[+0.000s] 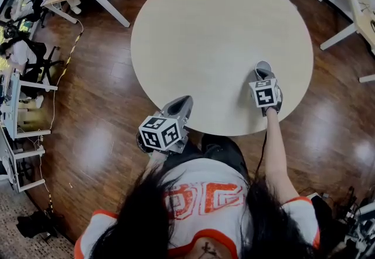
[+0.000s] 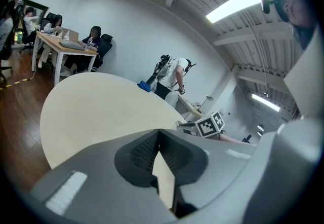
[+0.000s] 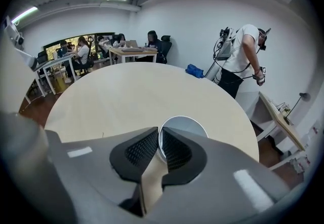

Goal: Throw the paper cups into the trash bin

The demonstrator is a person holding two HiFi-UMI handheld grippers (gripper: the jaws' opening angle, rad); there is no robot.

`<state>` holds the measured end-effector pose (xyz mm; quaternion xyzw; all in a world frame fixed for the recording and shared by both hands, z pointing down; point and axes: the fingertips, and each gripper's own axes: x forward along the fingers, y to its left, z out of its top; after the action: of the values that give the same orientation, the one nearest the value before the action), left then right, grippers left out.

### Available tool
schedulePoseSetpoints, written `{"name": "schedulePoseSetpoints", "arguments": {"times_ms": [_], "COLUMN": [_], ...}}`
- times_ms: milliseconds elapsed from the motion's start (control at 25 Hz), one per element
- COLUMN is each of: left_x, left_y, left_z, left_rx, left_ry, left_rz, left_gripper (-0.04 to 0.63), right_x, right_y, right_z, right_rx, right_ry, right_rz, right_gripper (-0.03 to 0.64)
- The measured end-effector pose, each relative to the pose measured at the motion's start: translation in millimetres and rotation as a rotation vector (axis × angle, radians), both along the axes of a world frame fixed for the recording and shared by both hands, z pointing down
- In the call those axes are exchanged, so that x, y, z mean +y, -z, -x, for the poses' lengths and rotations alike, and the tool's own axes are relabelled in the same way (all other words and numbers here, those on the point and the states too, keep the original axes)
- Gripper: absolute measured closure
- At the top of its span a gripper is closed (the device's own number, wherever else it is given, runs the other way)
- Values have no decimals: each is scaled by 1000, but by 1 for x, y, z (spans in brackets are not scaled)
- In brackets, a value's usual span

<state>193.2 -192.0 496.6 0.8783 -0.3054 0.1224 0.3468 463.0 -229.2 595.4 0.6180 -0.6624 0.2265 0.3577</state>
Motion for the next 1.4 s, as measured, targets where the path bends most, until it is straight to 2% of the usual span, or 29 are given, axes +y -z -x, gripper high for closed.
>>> {"name": "schedulePoseSetpoints", "arguments": {"times_ms": [360, 640, 1160, 1400], "left_x": [-2, 6, 30, 47], "left_y": [3, 3, 9, 5], "left_z": [-3, 3, 74, 108], "left_rx": [20, 44, 86, 102], "left_ry": [-56, -123, -255, -318], "left_rz": [-6, -15, -28, -26], "left_gripper": [595, 595, 595, 595], "right_x": [16, 50, 105, 134], "right_y": [44, 76, 89, 82], "right_z": [22, 69, 178, 227], "right_rx": [-82, -129, -230, -239], "right_ry": [-66, -96, -235, -287], "right_rz": [-126, -194, -249, -256], "right_gripper": [587, 588, 589, 589]}}
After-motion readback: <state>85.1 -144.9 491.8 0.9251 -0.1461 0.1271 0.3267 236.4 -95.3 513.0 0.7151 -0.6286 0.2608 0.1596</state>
